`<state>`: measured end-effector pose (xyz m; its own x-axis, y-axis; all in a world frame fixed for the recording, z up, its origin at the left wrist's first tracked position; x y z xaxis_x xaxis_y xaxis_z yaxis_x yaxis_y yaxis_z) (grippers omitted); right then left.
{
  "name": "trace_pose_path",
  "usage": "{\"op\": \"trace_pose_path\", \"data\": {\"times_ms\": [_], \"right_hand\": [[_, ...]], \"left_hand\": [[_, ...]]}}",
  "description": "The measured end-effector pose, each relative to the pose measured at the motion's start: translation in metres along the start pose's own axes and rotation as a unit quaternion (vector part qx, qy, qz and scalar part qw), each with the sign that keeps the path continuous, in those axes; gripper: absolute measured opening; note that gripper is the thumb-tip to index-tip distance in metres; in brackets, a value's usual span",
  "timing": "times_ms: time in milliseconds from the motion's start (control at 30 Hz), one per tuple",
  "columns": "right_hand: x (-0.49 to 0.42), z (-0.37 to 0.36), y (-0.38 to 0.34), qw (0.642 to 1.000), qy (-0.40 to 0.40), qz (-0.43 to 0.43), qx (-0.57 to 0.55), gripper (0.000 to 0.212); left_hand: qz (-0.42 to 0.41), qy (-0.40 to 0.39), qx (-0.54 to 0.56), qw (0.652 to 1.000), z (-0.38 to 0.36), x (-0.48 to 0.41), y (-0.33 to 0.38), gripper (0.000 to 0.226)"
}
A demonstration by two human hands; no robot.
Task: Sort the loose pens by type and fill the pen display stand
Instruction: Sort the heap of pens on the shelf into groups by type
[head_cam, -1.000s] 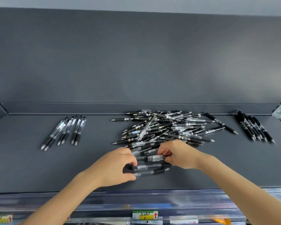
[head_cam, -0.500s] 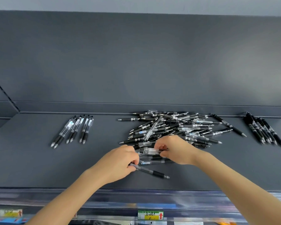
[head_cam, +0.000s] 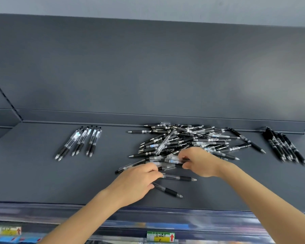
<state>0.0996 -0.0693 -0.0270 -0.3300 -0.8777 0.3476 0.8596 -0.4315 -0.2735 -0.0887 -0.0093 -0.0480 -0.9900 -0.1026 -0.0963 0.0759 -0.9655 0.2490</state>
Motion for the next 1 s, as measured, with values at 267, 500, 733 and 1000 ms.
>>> {"op": "trace_pose_path", "data": {"times_ms": [267, 500, 733, 1000], "right_hand": [[-0.001, 0.024, 0.019, 0.978, 0.085, -0.056, -0.185, 0.016], [-0.008, 0.002, 0.01, 0.969, 0.059, -0.053, -0.232, 0.004], [-0.013, 0.002, -0.002, 0.925, 0.044, -0.068, -0.372, 0.008], [-0.028, -0.004, -0.055, 0.845, -0.017, -0.075, -0.529, 0.007]], "left_hand": [[0.005, -0.123, -0.112, 0.986, -0.003, -0.021, 0.006, 0.043], [-0.029, -0.154, -0.195, 0.968, 0.002, -0.028, 0.0, 0.026], [-0.091, -0.007, -0.247, 0.965, 0.028, -0.01, -0.02, 0.043], [0.039, -0.006, -0.257, 0.966, 0.058, 0.034, -0.103, 0.052]]}}
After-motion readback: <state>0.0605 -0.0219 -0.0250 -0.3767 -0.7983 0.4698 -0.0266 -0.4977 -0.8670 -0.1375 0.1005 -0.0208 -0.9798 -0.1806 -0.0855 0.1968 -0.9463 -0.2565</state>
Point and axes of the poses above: each hand's wrist, its own x-axis away from the middle knuckle, its own z-axis out of the back of the hand, y = z × x, the point moved 4 cm from there along -x, towards the middle knuckle, and after that the axes turned 12 degrees about -z, right-handed, at the moved point
